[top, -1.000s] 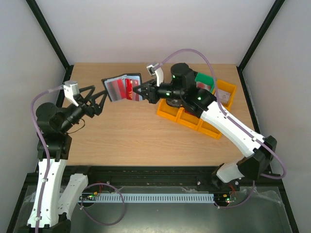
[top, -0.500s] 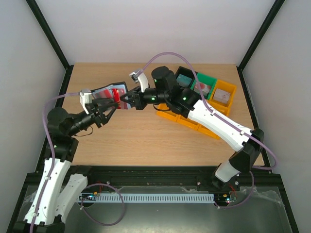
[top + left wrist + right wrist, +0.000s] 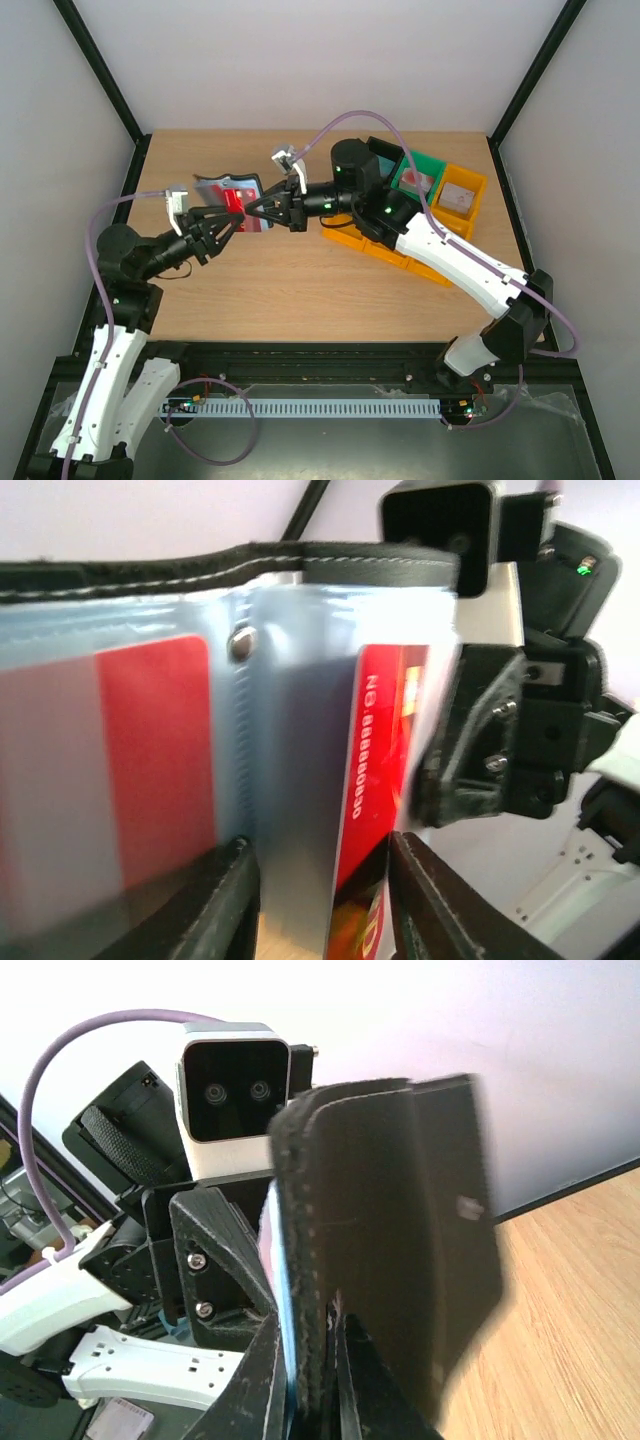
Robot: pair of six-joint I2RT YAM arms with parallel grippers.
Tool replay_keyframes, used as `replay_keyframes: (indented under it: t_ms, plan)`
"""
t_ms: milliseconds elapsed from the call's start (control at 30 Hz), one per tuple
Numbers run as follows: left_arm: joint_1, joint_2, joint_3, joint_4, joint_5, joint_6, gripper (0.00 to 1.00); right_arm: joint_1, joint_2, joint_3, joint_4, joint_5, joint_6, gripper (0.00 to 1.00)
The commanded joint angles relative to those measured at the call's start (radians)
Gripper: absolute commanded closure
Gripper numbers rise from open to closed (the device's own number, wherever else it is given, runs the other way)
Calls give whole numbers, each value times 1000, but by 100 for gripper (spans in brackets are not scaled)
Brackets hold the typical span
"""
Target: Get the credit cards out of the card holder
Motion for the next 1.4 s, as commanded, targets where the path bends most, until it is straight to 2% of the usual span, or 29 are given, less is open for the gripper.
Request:
replay_keyframes:
  t_ms: [0, 133, 200, 233, 367, 533, 600, 700, 767, 900, 1033, 1100, 1167, 1233, 1367]
  plan:
    - [-8, 1, 0, 68, 80, 5, 69, 11, -33, -4, 170, -63, 56, 98]
    - [-22, -2, 4, 122, 168, 4, 83, 11, -10, 5, 171, -50, 59, 98]
    - [-23, -4, 10, 135, 196, 6, 96, 10, -9, 3, 162, -48, 48, 98]
    - [-22, -6, 17, 131, 201, 10, 97, 7, -12, 1, 154, -48, 41, 98]
    - [-10, -14, 33, 97, 163, 6, 98, -39, -34, -33, 141, -62, 52, 83]
    - [26, -19, 7, 176, 130, -69, 98, -76, -76, -109, 155, -80, 73, 76]
    - [28, -16, 5, 181, 135, -73, 98, -81, -90, -125, 155, -88, 75, 78]
    - [28, -12, 8, 168, 143, -60, 98, -84, -97, -130, 154, -99, 79, 93]
    - [29, -13, 10, 142, 126, -45, 98, -99, -105, -136, 153, -98, 80, 98]
    - [55, -23, 13, 47, 57, 21, 98, -180, -131, -184, 133, 39, 117, 98]
    - [87, -45, 24, -158, -199, 97, 98, -237, -111, -230, 80, 233, 209, 98]
    - [108, -46, 24, -223, -334, 107, 98, -228, -48, -231, 38, 267, 281, 98]
    - [124, -48, 19, -251, -405, 98, 98, -191, 39, -217, -2, 296, 352, 98]
    - [135, -51, 12, -254, -420, 73, 98, -116, 128, -207, 44, 288, 385, 98]
    - [141, -48, 8, -249, -397, 38, 98, -34, 256, -225, 303, 207, 574, 98]
